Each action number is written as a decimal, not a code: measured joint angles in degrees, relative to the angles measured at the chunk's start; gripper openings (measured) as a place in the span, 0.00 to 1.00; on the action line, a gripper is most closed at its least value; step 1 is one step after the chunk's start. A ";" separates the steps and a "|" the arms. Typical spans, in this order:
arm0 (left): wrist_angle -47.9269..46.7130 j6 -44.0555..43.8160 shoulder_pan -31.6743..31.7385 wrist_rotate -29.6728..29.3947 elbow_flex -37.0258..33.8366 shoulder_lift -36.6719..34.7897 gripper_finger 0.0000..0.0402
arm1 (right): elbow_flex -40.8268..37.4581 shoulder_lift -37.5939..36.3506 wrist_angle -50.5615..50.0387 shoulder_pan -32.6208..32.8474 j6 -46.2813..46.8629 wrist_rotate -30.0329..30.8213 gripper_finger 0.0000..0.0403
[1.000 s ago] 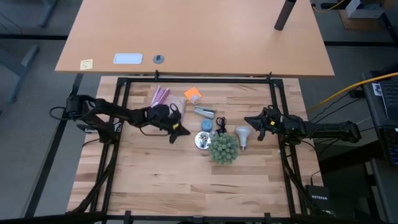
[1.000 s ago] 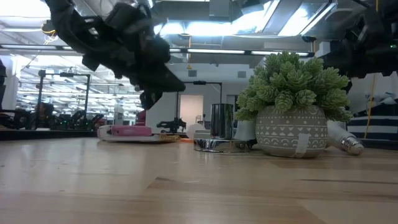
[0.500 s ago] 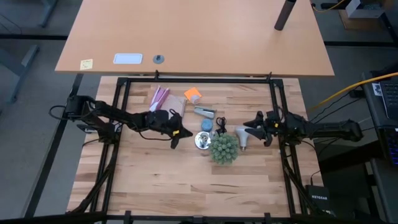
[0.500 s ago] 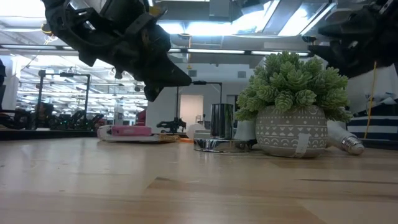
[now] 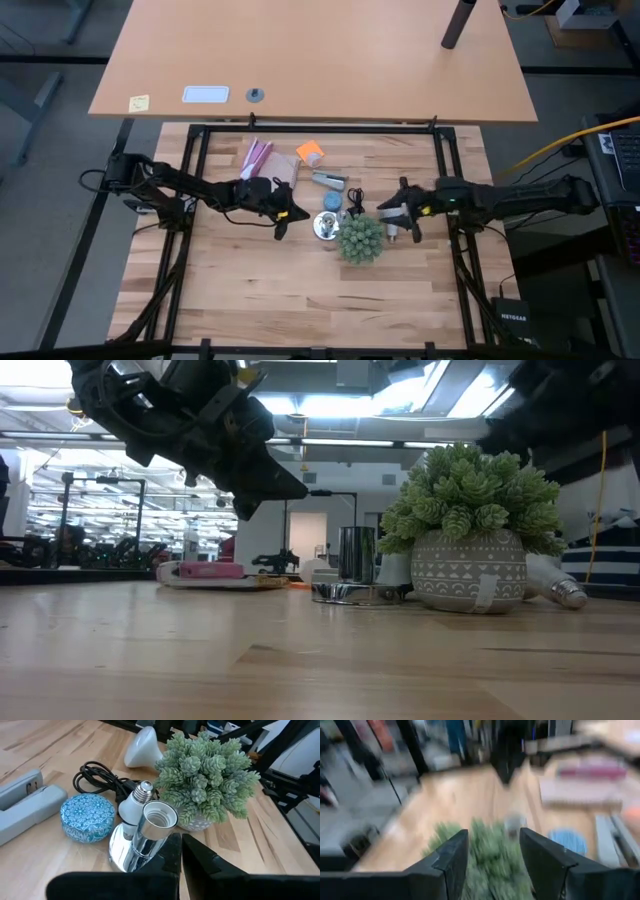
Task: Screw lightbulb
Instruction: Move the green succulent plant to the top right of the table
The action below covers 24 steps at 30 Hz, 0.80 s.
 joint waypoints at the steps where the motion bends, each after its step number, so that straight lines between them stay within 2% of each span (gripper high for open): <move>1: 0.00 0.02 0.00 0.00 0.00 0.00 0.01 | 1.93 2.45 -3.41 0.00 -0.50 0.00 0.45; 3: -0.08 0.02 0.00 0.00 0.00 0.00 0.01 | 5.61 7.11 -9.02 0.00 -1.60 -0.45 0.45; 6: -0.10 0.02 0.00 0.00 0.00 0.00 0.01 | 10.43 13.49 -14.81 0.00 -2.81 -5.03 0.45; 9: -0.38 0.02 0.00 0.00 0.02 0.00 0.01 | 14.69 18.85 -17.23 0.00 -3.41 -11.41 0.45; 12: -0.46 0.00 0.00 0.00 0.02 0.00 0.01 | 18.14 22.96 -18.55 0.02 -3.60 -14.62 0.45; 16: -1.17 0.00 0.00 0.02 0.02 0.00 0.01 | 20.72 26.85 -21.57 0.01 -4.90 -12.89 0.45; 24: -3.17 1.32 0.00 0.02 0.04 -0.02 0.01 | 20.95 34.45 -22.91 0.00 -4.83 -6.76 0.45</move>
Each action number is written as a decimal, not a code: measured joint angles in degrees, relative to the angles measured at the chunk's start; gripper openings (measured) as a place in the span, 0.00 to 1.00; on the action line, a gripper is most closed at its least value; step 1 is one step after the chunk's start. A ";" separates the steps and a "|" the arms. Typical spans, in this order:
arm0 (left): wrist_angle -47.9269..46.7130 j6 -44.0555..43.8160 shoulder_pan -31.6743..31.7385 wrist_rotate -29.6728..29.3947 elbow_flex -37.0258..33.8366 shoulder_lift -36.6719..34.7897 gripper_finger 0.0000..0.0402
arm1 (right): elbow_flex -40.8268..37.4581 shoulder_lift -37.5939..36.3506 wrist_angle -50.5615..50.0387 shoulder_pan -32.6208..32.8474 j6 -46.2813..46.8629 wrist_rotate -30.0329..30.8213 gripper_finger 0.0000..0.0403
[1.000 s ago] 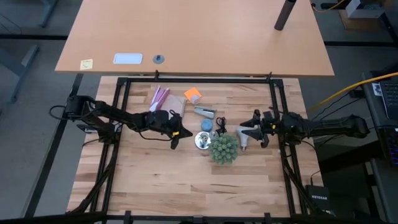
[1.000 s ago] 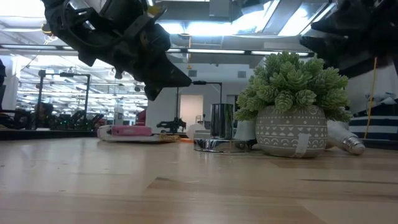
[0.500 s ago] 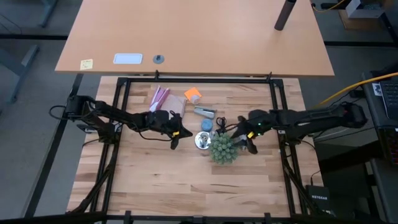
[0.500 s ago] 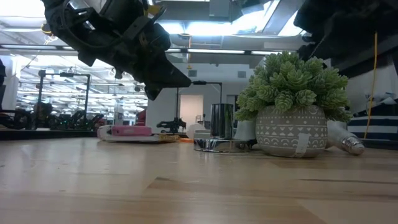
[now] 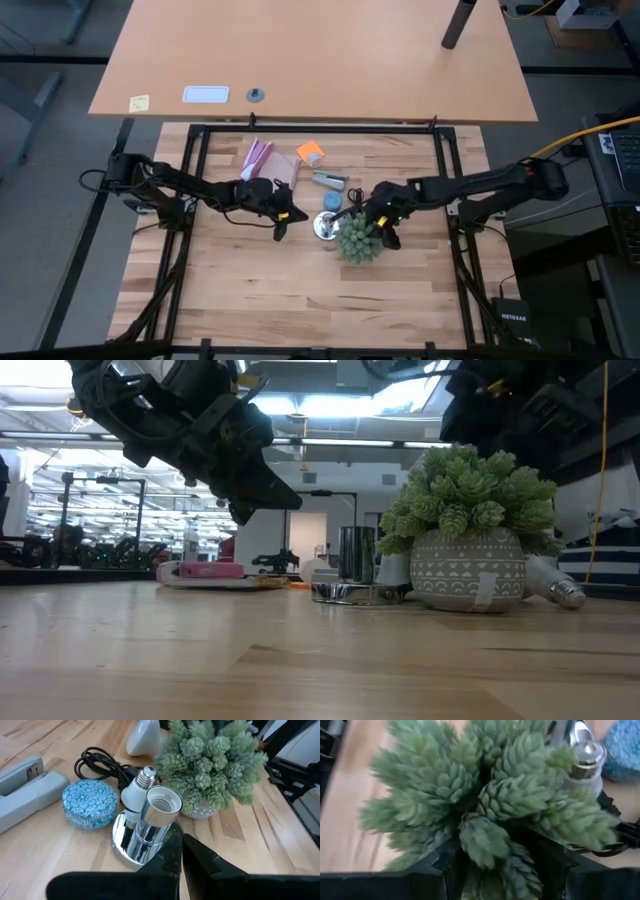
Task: Screw lightbulb
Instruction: Move the green succulent plant to the top right of the table
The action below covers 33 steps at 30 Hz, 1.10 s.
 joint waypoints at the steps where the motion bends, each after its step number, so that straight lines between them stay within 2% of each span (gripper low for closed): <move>1: 0.10 0.21 -0.02 0.00 0.00 0.00 0.01 | 0.02 0.56 0.22 0.00 0.04 0.34 0.44; 5: 0.16 0.21 0.00 0.00 0.00 0.00 0.01 | 0.02 1.20 1.43 0.00 0.03 0.72 0.35; 11: 0.17 0.21 0.00 0.00 0.00 0.00 0.01 | 1.78 1.12 0.65 0.00 0.03 0.89 0.07; 12: 0.15 0.21 0.00 0.00 0.00 0.00 0.01 | 2.21 1.16 0.48 0.02 -0.07 0.91 0.05; 16: 0.15 0.19 0.00 0.00 0.00 0.00 0.01 | 4.16 1.22 0.16 0.00 -1.49 2.59 0.07; 26: 0.15 0.19 0.00 0.00 0.00 0.00 0.01 | 13.31 1.17 -6.78 0.00 -8.71 12.44 0.05; 33: 0.16 0.17 -0.01 0.00 0.00 0.00 0.01 | 20.76 1.08 -15.94 -0.07 -16.18 28.42 0.05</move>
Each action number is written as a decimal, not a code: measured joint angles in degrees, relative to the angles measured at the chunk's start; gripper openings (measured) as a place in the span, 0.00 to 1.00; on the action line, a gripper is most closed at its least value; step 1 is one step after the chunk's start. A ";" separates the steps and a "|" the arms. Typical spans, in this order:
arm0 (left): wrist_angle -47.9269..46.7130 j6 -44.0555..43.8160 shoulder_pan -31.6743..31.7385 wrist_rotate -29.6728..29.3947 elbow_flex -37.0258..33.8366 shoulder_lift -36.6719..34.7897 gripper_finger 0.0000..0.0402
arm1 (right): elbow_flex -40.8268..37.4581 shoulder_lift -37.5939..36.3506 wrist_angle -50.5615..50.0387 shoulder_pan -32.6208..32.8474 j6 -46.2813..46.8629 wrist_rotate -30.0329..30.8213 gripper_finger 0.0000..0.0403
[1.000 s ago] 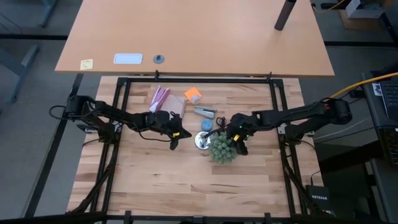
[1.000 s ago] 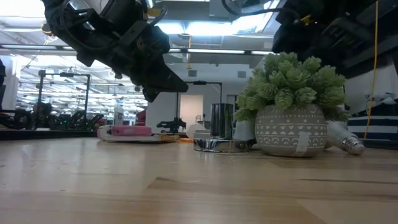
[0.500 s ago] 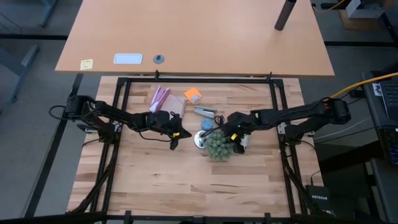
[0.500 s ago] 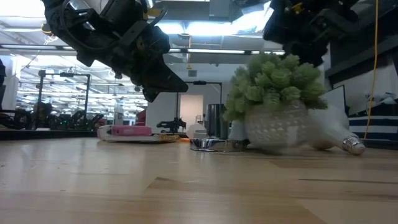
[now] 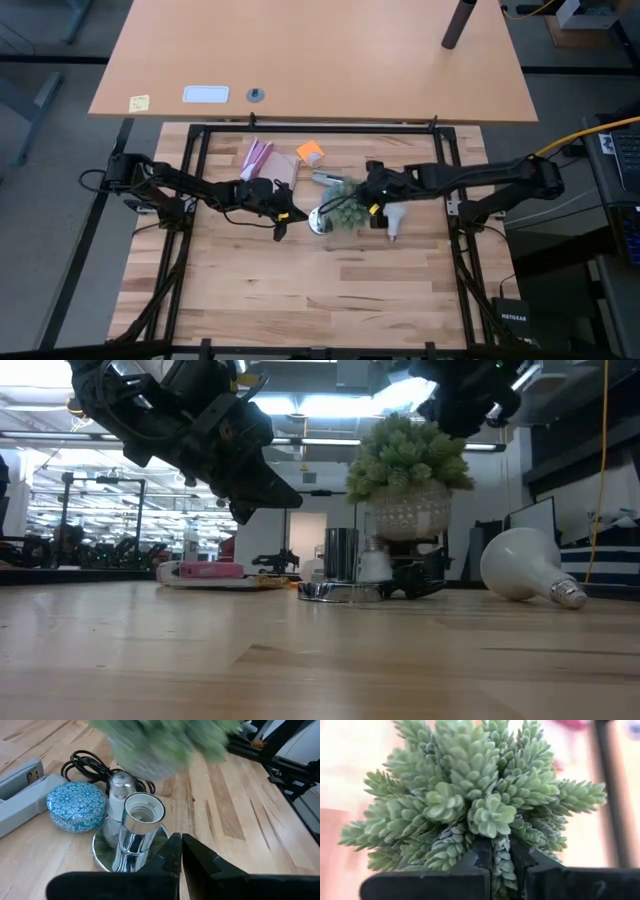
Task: Screw lightbulb
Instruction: Move the green succulent plant to the top right of the table
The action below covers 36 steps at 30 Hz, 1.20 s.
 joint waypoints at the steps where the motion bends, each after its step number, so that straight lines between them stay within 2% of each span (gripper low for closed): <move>1: 0.01 0.00 0.01 0.00 0.00 0.00 0.01 | 0.77 -0.01 -0.95 0.00 -1.39 2.87 0.05; 7: -0.01 0.00 0.01 0.00 0.00 0.00 0.01 | 3.01 -0.08 -2.37 -0.84 -8.16 17.48 0.06; 11: -0.01 0.00 -0.01 0.00 0.00 0.00 0.01 | 3.01 -0.10 -3.35 -4.64 -9.61 18.57 0.05; 17: -0.01 0.00 -0.01 -0.02 0.00 0.00 0.01 | 3.01 -0.10 -3.92 -13.94 -9.86 15.26 0.06; 23: 0.01 0.00 -0.01 -0.09 0.00 0.00 0.01 | 3.01 1.39 -2.01 -24.34 -10.85 5.41 0.06; 30: 0.00 0.00 -0.01 -0.11 0.00 0.02 0.01 | 2.99 8.32 0.95 -32.83 -10.90 -6.23 0.06; 36: 0.01 0.00 -0.01 -0.13 0.00 0.02 0.01 | 3.04 16.39 3.80 -36.26 -12.03 -6.18 0.07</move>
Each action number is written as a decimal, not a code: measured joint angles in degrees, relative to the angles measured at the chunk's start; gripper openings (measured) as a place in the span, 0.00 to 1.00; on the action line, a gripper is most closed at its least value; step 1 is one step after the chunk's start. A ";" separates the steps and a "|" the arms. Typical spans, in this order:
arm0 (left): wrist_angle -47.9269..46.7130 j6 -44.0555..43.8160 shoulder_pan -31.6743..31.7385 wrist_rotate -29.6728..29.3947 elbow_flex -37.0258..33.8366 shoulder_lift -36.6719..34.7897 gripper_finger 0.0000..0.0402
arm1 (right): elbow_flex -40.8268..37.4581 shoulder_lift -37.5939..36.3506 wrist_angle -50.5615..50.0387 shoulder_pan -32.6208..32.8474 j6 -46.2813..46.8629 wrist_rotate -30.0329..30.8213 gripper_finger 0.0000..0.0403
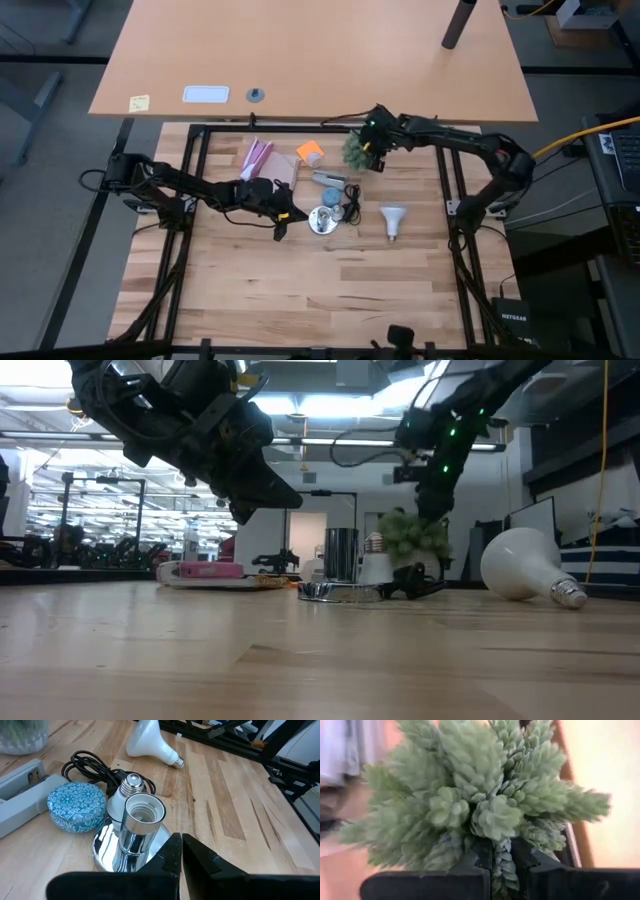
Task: Screw lightbulb
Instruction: Move the green succulent plant to the top right of the table
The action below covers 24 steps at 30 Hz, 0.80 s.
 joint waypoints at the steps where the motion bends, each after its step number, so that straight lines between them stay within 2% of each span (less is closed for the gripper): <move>1: -0.03 0.00 0.00 -0.01 0.00 0.00 0.01 | 0.14 1.15 0.62 -0.44 -0.12 -0.02 0.07; 6: 0.00 0.00 0.02 -0.04 0.00 0.00 0.01 | 0.31 4.79 0.68 -0.90 -0.25 2.32 0.07; 16: 0.02 0.01 0.01 -0.08 0.00 0.00 0.01 | 0.08 4.01 -0.20 -0.74 0.50 2.92 0.08; 19: 0.00 0.02 0.00 -0.09 0.00 0.00 0.01 | 0.04 4.04 -0.38 -0.74 0.62 3.02 0.13; 24: 0.02 0.00 0.02 -0.09 0.00 0.00 0.01 | -0.04 4.06 -0.97 -0.70 2.53 6.87 0.32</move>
